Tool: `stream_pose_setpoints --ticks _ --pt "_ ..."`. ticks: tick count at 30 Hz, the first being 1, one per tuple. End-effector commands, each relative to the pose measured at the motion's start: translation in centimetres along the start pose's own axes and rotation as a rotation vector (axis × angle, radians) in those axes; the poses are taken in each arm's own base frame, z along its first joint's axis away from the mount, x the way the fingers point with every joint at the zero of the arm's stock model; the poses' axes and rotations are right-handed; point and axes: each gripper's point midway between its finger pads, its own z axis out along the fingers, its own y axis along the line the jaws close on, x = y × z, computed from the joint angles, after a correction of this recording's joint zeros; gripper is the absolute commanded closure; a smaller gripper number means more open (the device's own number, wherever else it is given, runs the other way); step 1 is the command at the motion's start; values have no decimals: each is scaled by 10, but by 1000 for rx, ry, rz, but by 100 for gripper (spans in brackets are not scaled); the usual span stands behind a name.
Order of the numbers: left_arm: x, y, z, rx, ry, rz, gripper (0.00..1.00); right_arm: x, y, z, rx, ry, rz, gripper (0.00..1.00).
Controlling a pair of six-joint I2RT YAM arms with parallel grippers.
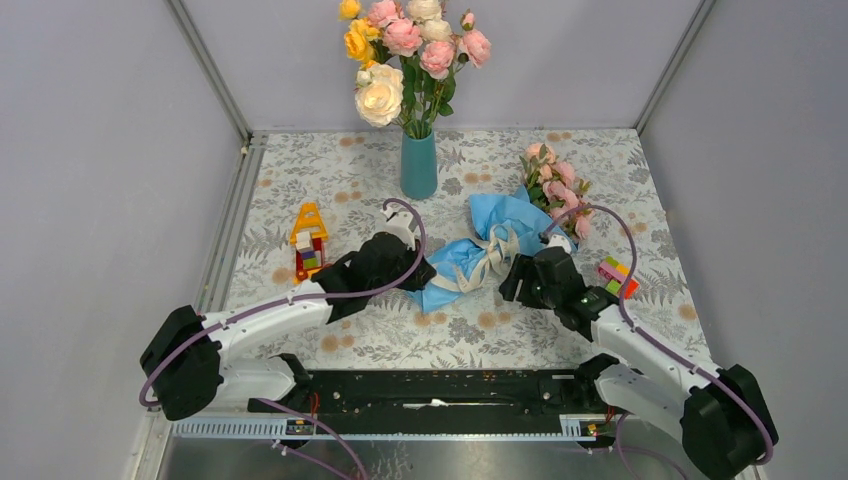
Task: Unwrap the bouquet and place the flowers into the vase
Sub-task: Untie the ribbon from the wrapping paper.
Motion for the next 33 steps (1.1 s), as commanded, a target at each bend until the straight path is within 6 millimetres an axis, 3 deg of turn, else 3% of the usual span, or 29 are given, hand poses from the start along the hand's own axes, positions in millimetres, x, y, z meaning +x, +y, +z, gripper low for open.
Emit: stream_pose_setpoints --ticks 1,11,18,21,33 --pt "-13 -11 -1 46 -14 -19 100 -20 21 2 -14 -118 -173 30" --pt "-16 -13 -3 61 -15 -33 100 -40 45 23 113 -194 -391 41" --pt "-16 -19 -5 93 -4 -32 100 -36 36 39 213 -156 -428 41" --pt "-16 -20 -6 96 0 -33 100 -38 30 45 254 -153 -461 47" --pt "-17 -20 -7 95 4 -26 100 -39 32 57 281 -144 -487 53"
